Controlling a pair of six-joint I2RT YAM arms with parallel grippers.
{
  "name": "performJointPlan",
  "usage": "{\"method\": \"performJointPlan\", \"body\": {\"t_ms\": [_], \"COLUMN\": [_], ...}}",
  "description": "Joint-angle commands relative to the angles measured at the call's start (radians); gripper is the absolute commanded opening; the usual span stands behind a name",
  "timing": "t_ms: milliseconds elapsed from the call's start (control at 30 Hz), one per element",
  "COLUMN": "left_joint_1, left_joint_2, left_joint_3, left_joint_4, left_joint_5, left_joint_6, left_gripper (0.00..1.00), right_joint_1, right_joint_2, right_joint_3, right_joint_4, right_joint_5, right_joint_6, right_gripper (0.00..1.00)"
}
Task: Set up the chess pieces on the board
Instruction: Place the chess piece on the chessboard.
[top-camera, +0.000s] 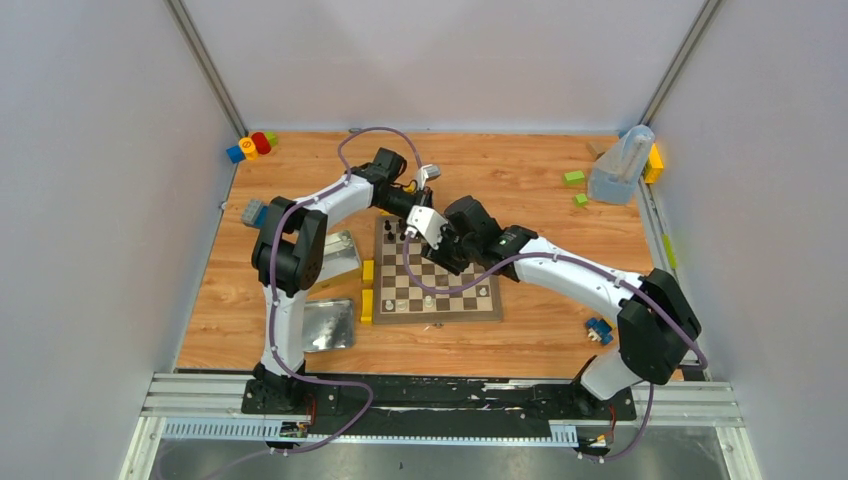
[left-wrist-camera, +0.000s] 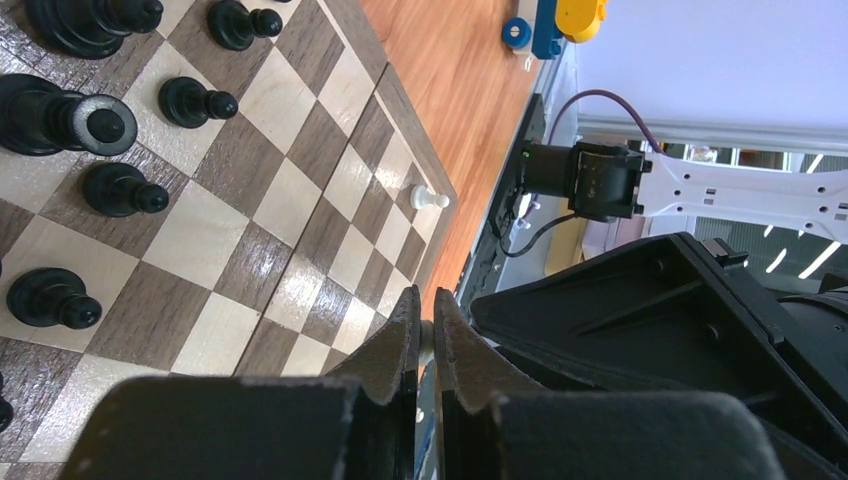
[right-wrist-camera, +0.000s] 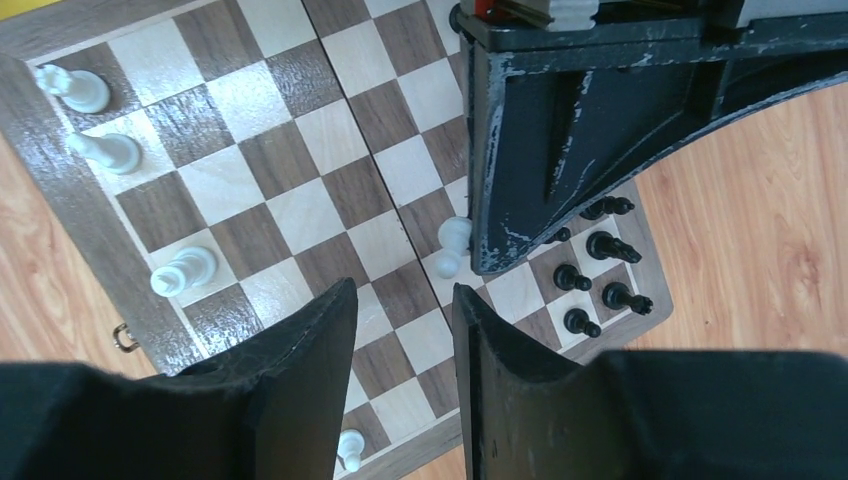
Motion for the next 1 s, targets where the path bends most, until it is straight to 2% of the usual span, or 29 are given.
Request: {"method": "performJointPlan", "body": {"t_ms": [0,767,967], "left_joint_1": [-0.007,-0.01,-0.01], "left_joint_2": [-0.03,-0.052,-0.059], "left_joint_3": [-0.009,-0.029,-0.036], "left_joint_4": [0.024,0.038,0.047], "left_joint_5": [0.028,0.045,0.048], "left_joint_6": [-0.01,-0.015,-0.02], "left_gripper": [0.04,0.03,0.03], "right_joint_1": [0.011,0.03,0.031], "right_joint_2": [0.009,0.053,0.063], "right_joint_3": [0.042,0.062,0.07], "right_joint_4": [0.057,0.067,0.069], "right_joint_5": [0.081,0.087,0.128], "right_joint_6": [-0.019,-0.023,-0.023], "right_gripper": [0.4,0.27,0.23]}}
